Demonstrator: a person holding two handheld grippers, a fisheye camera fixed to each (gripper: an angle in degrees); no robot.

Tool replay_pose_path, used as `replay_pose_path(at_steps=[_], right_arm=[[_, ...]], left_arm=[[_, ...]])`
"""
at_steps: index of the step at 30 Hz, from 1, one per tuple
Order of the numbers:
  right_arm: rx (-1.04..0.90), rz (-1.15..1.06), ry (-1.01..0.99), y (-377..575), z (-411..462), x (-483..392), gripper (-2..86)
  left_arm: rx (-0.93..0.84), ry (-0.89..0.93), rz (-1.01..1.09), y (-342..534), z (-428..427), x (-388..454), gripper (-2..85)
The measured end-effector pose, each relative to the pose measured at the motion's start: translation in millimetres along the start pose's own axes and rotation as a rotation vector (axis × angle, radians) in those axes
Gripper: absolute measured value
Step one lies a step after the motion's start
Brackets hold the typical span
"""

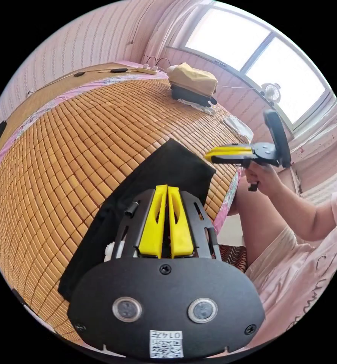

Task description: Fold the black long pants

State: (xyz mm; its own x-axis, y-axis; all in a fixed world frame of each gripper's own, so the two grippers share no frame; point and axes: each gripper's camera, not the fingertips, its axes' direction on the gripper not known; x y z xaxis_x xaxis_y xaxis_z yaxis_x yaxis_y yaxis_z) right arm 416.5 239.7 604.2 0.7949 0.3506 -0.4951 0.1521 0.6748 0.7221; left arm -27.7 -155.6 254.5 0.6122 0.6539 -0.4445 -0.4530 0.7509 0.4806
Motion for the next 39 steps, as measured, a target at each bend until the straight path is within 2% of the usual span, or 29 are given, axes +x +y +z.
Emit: replay_pose_path(at_steps=[6,8,10,11,14,20,23,26,29,30,32,35,37,39], right_arm=[[-0.06,0.133,-0.188,36,39,49,6.7],[-0.062,0.133,-0.216,42,45,60,5.3],[-0.057,0.131,-0.266,47,47,72,3.5],[-0.038,0.142,-0.302,51,47,82,2.7],[0.016,0.175,-0.371,63,37,107,1.8],[0.143,0.141,-0.298,86,-9,146,1.3],[0.108,0.13,-0.281,89,-2,149,1.2],[0.091,0.134,-0.258,95,11,149,1.2],[0.093,0.163,-0.269,103,19,159,1.5],[0.081,0.172,-0.256,106,22,165,1.6],[0.082,0.168,-0.261,110,21,171,1.7],[0.157,0.141,-0.314,120,6,178,1.9],[0.227,0.102,-0.389,124,-8,176,2.0],[0.315,0.015,-0.55,120,-25,160,2.1]], left_arm=[[-0.099,0.065,0.036,-115,65,-2,9.3],[-0.156,0.046,0.044,-137,90,3,9.2],[-0.254,-0.035,0.045,-154,116,8,4.4],[-0.216,-0.044,0.075,-157,114,11,2.7],[-0.219,0.072,0.078,-172,117,11,-0.2],[-0.081,0.165,0.084,-197,96,22,-0.4],[-0.148,0.187,0.087,-205,106,35,1.3],[-0.214,0.165,0.12,-206,126,54,7.5],[-0.39,0.031,0.19,-200,163,71,7.2],[-0.352,-0.023,0.233,-197,161,75,5.5],[-0.339,-0.004,0.263,-193,157,77,2.8],[-0.224,0.103,0.208,-183,130,60,1.6],[-0.061,0.235,0.135,-165,81,31,1.4],[0.048,0.313,0.084,-141,36,4,1.6]])
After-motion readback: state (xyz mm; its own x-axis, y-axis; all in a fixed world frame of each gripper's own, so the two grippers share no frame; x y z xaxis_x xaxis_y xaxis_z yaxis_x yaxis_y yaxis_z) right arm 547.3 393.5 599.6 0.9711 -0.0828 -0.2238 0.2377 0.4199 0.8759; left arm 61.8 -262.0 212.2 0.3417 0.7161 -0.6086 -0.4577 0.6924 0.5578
